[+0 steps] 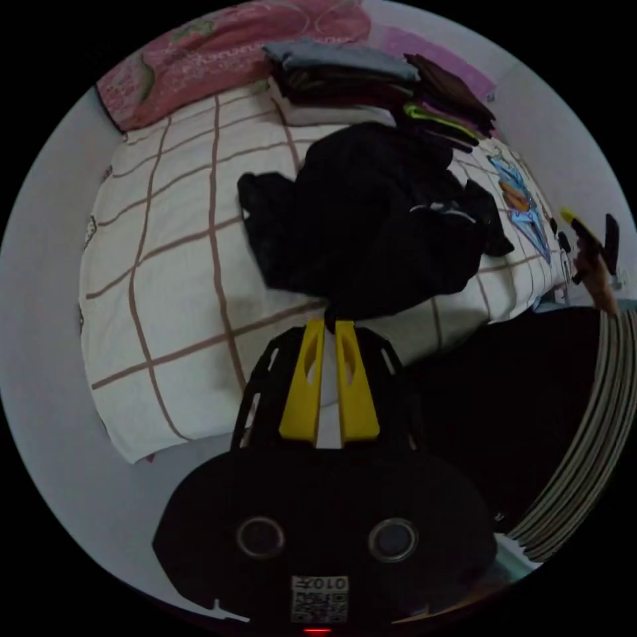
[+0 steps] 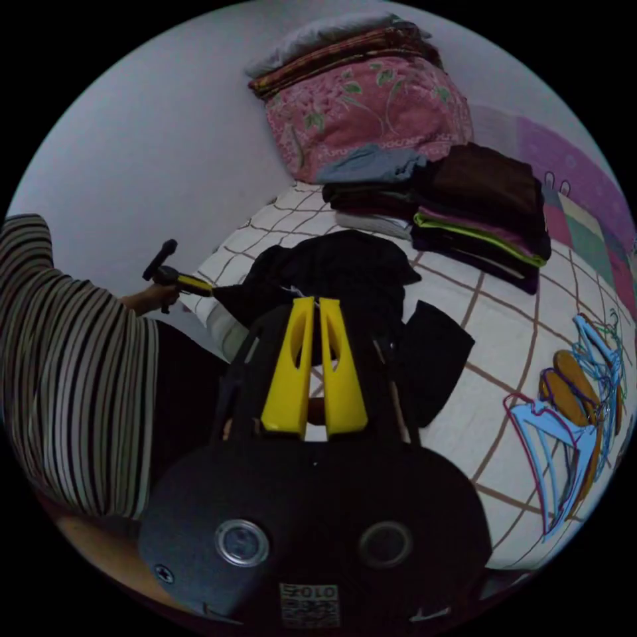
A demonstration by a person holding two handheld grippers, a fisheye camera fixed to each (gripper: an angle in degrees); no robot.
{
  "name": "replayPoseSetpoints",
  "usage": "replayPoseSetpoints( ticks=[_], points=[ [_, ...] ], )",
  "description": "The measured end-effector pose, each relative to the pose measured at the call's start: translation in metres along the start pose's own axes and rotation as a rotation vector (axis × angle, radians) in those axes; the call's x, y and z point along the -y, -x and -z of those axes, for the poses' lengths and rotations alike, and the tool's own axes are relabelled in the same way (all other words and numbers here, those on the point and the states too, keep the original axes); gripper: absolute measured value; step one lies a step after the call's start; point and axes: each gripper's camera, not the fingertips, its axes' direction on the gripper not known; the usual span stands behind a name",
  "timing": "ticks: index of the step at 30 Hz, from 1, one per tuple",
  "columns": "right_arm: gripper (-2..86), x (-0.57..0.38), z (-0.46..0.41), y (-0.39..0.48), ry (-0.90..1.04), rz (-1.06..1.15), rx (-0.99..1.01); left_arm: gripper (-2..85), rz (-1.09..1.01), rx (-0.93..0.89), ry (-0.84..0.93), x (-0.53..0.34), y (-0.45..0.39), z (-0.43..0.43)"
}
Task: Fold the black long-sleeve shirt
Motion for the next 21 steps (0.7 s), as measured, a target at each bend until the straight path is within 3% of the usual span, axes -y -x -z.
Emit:
replayPoseSetpoints(
  ticks=[7,14,21],
  points=[
    [4.8,0.026,-0.053,0.038,-0.047,0.008,-0.013,5.7,0.065,-0.091,-0.049,-0.022,0.049,-0.007],
    [5.0,0.048,-0.108,0.063,-0.019,0.041,-0.030,7.5,-0.274,-0.102,-0.125,0.047,0.010,0.004],
    [5.0,0.060,-0.142,0.072,0.008,0.037,-0.090,8.2,-0.345,-0.251,-0.075,0.096,-0.009,-0.025]
  ],
)
